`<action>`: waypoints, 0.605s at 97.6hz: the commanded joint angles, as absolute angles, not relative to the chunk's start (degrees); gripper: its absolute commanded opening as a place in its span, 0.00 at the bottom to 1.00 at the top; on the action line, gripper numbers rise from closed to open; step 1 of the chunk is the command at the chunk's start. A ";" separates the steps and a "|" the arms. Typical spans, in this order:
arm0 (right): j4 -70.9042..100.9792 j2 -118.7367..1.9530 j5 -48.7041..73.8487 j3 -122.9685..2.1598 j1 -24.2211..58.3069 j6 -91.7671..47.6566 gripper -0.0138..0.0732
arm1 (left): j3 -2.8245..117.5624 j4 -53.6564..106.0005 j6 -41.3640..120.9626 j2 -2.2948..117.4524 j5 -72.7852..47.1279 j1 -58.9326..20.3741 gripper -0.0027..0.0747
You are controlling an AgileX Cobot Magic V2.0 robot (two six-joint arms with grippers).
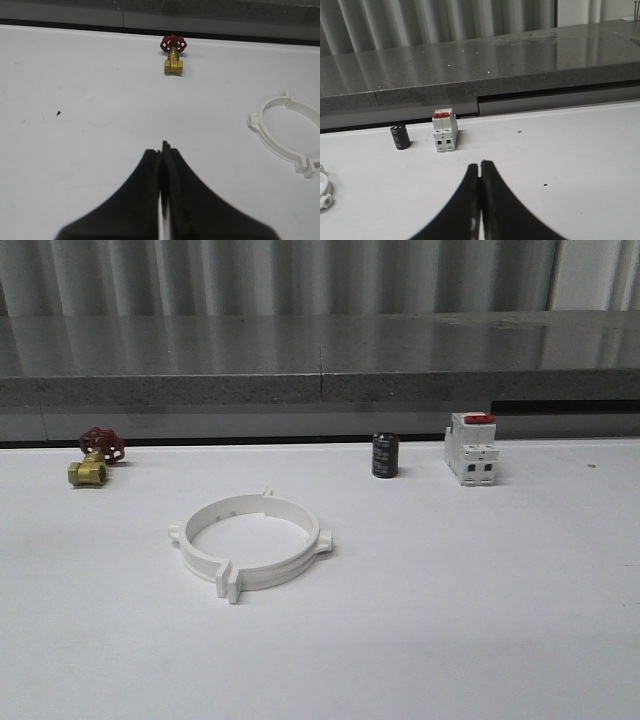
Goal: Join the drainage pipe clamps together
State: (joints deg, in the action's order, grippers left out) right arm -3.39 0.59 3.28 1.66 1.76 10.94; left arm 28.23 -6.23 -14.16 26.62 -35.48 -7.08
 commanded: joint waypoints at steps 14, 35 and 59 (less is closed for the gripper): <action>-3.99 1.67 -1.96 0.53 1.54 11.00 0.08 | 29.68 -6.12 -14.68 26.82 -31.43 -6.83 0.01; -3.99 1.67 -1.96 0.53 1.54 11.00 0.08 | 28.73 -7.14 -14.68 25.64 -29.01 -6.83 0.01; -3.99 1.67 -1.96 0.53 1.54 11.00 0.08 | 18.73 -7.25 -14.68 20.07 -3.87 -6.83 0.01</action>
